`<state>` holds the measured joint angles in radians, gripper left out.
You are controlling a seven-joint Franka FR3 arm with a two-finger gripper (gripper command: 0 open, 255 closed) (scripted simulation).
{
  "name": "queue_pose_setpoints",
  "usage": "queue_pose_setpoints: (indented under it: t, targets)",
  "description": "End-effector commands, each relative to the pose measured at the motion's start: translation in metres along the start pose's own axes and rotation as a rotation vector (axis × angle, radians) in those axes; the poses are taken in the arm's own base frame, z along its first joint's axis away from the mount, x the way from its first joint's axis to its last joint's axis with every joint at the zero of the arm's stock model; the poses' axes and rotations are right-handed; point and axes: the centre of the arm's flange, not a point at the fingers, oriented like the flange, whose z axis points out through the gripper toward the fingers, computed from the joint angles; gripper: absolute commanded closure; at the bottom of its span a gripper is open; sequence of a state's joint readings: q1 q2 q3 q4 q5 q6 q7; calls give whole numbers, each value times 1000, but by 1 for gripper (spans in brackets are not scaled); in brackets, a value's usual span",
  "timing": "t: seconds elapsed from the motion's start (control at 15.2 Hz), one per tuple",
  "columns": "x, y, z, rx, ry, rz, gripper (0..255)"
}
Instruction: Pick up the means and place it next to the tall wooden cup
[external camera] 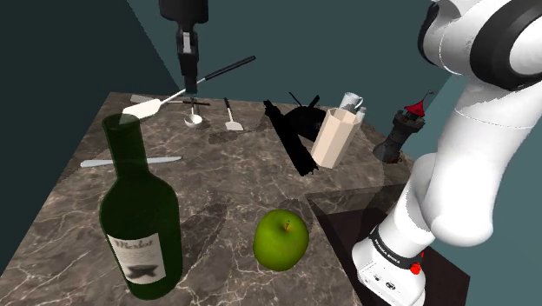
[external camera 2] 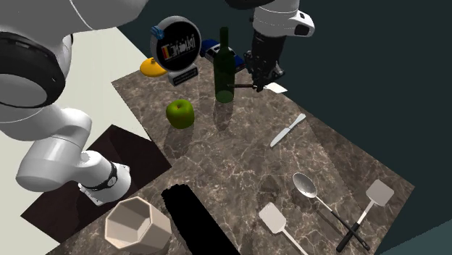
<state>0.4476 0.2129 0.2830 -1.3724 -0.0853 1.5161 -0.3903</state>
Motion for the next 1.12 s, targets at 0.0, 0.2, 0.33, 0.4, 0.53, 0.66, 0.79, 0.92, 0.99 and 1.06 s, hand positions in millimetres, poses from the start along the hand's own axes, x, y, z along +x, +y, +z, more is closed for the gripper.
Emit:
queue_pose_setpoints:
  t: [0.0,0.2,0.33,0.4,0.53,0.66,0.79,0.92,0.99,1.06]
  targets:
    - [-29,4,1,1,0,0,255]
    - [-68,11,3,1,0,0,255]
    - [-94,16,5,1,0,0,255]
    - [-107,18,6,1,0,0,255]
    - [-133,23,7,1,0,0,255]
    - [-159,28,9,1,0,0,255]
    - [-185,32,11,1,0,0,255]
    - [-211,37,12,1,0,0,255]
    - [-224,39,13,1,0,0,255]
    - [-237,42,14,1,0,0,255]
